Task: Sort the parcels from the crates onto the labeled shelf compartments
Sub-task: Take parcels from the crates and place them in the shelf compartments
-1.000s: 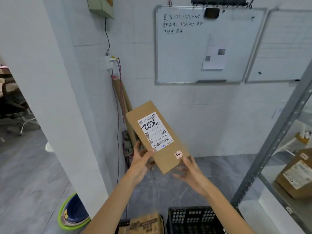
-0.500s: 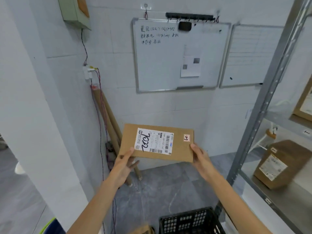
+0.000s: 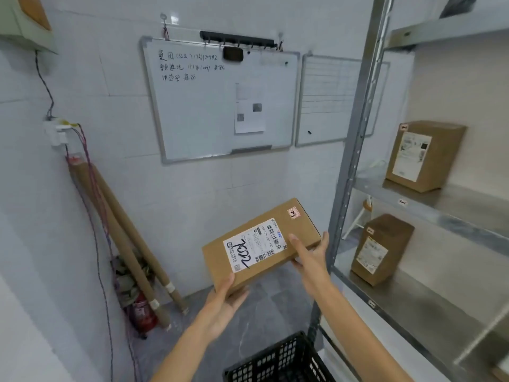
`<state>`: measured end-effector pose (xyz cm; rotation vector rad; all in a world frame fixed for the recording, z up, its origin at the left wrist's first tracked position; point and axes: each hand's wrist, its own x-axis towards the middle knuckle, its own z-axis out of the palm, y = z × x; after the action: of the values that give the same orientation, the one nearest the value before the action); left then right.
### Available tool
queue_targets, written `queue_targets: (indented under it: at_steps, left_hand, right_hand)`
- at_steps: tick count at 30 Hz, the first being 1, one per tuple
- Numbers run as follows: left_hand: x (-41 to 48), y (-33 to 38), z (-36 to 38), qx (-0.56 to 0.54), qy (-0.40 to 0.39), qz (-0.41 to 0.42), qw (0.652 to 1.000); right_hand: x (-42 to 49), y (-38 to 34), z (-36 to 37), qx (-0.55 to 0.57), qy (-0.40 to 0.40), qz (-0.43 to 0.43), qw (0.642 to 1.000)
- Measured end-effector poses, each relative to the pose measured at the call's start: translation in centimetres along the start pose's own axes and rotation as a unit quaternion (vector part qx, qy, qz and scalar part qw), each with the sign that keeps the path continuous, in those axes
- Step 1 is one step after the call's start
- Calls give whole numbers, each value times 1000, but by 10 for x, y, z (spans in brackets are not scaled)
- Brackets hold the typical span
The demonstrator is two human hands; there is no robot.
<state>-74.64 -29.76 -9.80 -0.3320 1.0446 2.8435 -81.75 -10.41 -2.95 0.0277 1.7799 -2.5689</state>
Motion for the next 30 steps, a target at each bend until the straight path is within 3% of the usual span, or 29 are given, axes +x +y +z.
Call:
queue_targets:
  at_steps: [3,5,8,10,12,14,19,23,26,30]
  left_hand:
    - [7,-25,3,72,17,-38,997]
    - [11,-33,9,170,71,-15,983]
    - [12,-28,28,407,120,92,901]
    - [15,-22,41,528,37,148,836]
    - [15,-22,53,608,-49,142,780]
    - [14,-29,67,641,-109,128,749]
    - [4,-44,110,598,-180,89,776]
    - [-15,-66,132,580,-192,109,785]
    - [-39,-89,151,567,-234,125,780]
    - [-79,-132,174,561,-314,114,758]
  right_hand:
    - [-3,-17,-28,-49,45,-33,997]
    - [-9,-30,-46,-102,55,-61,991]
    - [-13,-45,-65,-151,64,-89,982]
    - [-18,-53,-73,-174,65,-103,977]
    - [-27,-56,-78,-173,74,-127,974]
    - [-39,-55,-78,-163,120,-154,967]
    - [-72,-44,-71,-148,238,-184,942]
    - [-115,-50,-81,-129,251,-210,936]
    - [-159,-46,-97,-167,256,-206,930]
    - [-227,-48,-132,-187,345,-191,900]
